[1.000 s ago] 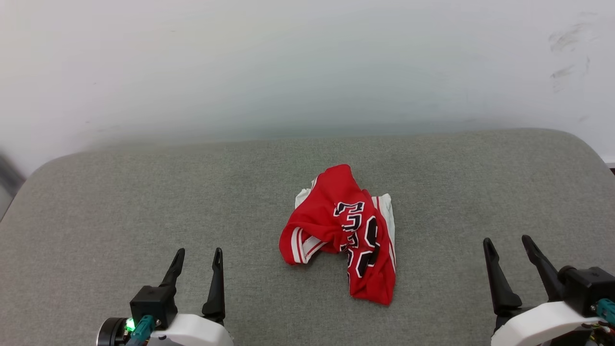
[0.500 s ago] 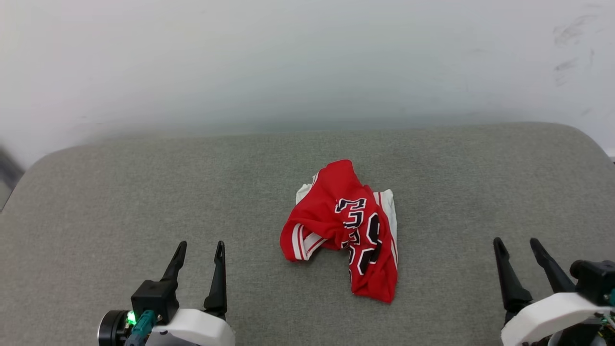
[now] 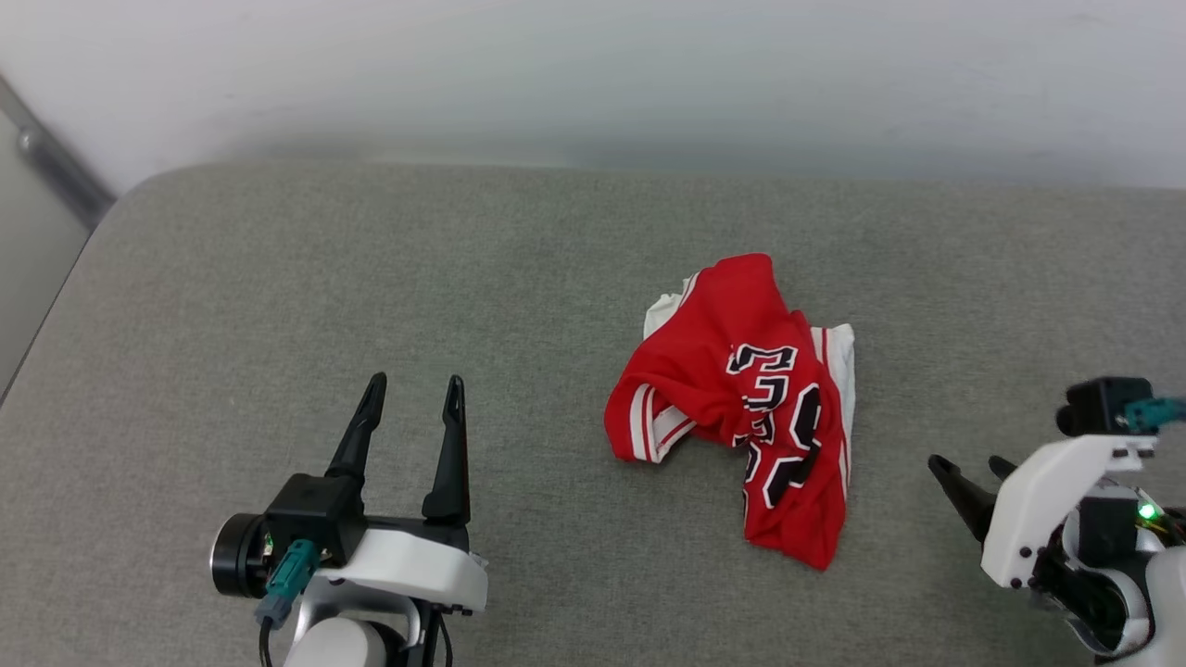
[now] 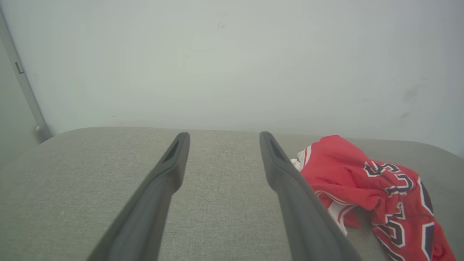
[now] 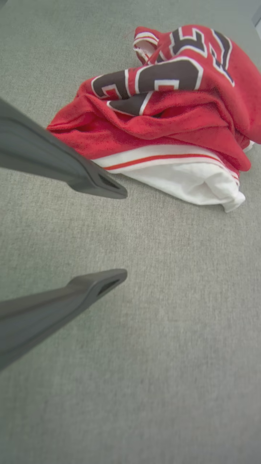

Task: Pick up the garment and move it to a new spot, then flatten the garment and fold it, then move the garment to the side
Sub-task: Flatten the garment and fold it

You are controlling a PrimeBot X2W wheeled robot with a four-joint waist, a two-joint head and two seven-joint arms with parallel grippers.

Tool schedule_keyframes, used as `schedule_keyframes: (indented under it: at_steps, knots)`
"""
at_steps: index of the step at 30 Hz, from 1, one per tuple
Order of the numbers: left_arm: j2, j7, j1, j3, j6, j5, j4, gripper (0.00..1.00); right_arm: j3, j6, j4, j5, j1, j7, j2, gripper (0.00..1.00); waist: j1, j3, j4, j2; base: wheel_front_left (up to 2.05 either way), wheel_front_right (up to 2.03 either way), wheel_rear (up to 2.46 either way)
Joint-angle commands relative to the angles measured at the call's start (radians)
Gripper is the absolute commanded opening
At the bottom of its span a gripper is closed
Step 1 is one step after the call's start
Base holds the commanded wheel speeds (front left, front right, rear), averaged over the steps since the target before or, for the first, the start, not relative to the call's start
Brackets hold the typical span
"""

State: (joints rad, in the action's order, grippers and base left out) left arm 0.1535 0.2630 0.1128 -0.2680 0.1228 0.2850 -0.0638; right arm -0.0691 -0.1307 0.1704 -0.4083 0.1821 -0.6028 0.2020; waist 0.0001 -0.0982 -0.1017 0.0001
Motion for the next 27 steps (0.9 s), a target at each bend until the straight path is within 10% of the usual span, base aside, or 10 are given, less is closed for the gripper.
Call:
schedule_keyframes:
  at_steps: [1, 18, 19, 21, 27]
  knots:
    - [-0.005, 0.003, 0.017, 0.005, -0.004, -0.008, 0.008, 1.0, 0.015, 0.0, 0.01, -0.015, 0.029, -0.021, 0.008, 1.0, -0.0001, -0.043, -0.039, -0.0001, 0.0, 0.0, 0.0]
    - [-0.074, 0.003, 0.075, 0.045, -0.054, -0.054, 0.011, 1.0, 0.28, 0.0, 0.277, -0.108, 0.197, -0.19, 0.032, 1.0, -0.0001, -0.159, -0.094, -0.0001, 0.0, 0.0, 0.0]
    - [-0.076, 0.003, 0.075, 0.049, -0.059, -0.056, 0.007, 1.0, 0.292, 0.0, 0.29, -0.112, 0.196, -0.195, 0.032, 0.82, -0.0001, -0.159, -0.093, -0.0001, 0.0, 0.0, 0.0]
    - [-0.081, 0.002, 0.072, 0.055, -0.062, -0.062, 0.002, 1.0, 0.311, 0.0, 0.298, -0.119, 0.204, -0.181, 0.036, 0.0, -0.0001, -0.153, -0.088, -0.0001, 0.0, 0.0, 0.0]
    - [-0.085, 0.003, 0.049, 0.072, -0.08, -0.074, -0.017, 1.0, 0.323, 0.001, 0.231, -0.073, 0.28, -0.064, 0.089, 0.0, -0.0001, -0.11, -0.052, -0.0001, 0.0, 0.0, 0.0]
